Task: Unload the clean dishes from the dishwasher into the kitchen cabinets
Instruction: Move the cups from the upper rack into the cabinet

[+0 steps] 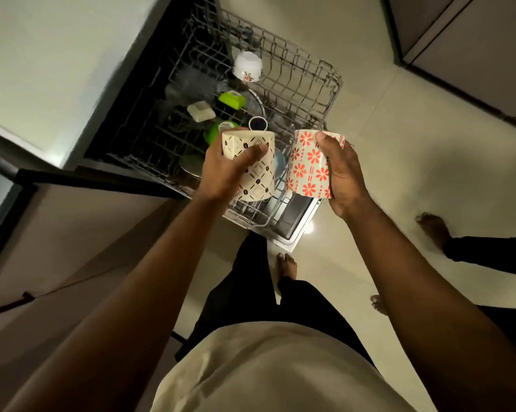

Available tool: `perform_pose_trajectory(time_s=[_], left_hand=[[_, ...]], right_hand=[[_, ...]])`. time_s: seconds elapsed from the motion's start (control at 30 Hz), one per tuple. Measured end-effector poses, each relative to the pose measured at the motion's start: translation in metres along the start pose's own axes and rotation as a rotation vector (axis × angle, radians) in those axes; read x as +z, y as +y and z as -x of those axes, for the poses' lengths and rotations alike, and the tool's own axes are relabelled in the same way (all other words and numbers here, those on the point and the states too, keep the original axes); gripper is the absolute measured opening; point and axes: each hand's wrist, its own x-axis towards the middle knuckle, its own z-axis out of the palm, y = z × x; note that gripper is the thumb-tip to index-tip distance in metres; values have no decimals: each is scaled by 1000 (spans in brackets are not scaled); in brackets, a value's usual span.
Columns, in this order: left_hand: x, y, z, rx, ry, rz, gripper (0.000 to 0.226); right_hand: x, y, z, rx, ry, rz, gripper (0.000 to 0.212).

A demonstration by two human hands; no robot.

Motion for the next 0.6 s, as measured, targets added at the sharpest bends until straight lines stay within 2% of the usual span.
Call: perform_pose_trajectory(time_s=[0.07,0.13,0.27,0.43,0.5,0.6], left_hand=[[-2,-5,30,12,26,0,28],[-4,-10,63,23,53,13,21],[-14,-11,124,47,143,29,47],[-37,-10,191,107,234,81,27],[-53,-9,216,141,279,113,35],[-81,-10,249,173,371,148,62]], right_hand=[[0,4,22,-18,-25,22,70],[0,8,47,-31,-61,40,72],[7,16,93,-47,-118,67,74],[29,22,143,-62,-212,112,70],[46,27,159,-67,-261,142,72],[78,32,181,-80,-356,166,50]])
